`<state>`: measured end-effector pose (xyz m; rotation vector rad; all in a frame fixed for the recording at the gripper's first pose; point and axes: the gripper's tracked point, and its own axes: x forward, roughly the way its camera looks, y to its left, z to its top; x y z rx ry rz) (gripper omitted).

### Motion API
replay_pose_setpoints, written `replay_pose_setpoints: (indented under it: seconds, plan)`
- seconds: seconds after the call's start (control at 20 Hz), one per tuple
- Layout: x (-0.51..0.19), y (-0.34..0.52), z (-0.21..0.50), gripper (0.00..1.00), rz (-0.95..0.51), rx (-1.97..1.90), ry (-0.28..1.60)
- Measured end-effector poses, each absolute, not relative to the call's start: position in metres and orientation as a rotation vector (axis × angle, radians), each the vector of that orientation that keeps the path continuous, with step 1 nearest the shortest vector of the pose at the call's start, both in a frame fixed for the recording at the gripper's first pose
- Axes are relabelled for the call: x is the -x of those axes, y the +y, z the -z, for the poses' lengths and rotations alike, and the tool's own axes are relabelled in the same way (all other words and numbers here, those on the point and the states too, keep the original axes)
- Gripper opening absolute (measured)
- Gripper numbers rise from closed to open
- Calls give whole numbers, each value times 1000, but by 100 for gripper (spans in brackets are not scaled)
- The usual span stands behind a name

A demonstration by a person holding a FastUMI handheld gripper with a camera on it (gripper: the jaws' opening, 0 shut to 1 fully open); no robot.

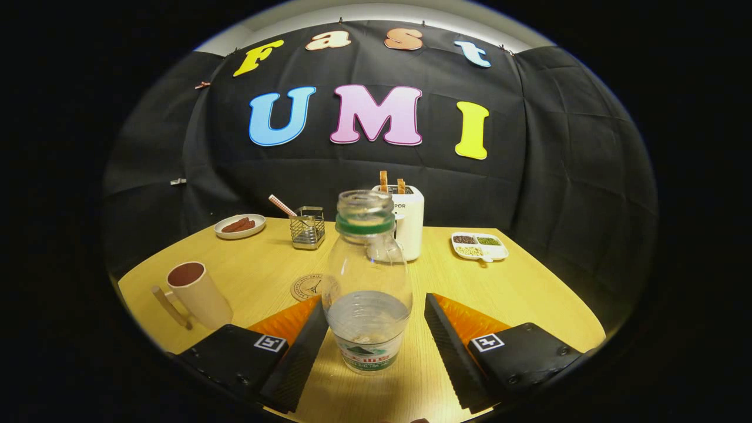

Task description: Take the bottle from table, then pour the juice into the cup, finally place the bottle on the coaster

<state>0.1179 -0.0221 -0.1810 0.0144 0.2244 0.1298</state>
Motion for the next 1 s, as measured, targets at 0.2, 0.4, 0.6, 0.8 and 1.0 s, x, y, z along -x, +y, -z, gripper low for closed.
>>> replay_pose_setpoints:
  seconds: [0.2, 0.4, 0.6, 0.8, 1.0]
  plan:
    - [-124, -18, 185, 98, -143, -17, 222]
    - [-126, -14, 188, 95, -162, -18, 223]
    - [-127, -10, 188, 80, -183, -12, 217]
    - [-129, -7, 189, 78, -212, 22, 231]
    - [-130, -9, 187, 74, -223, 96, 224]
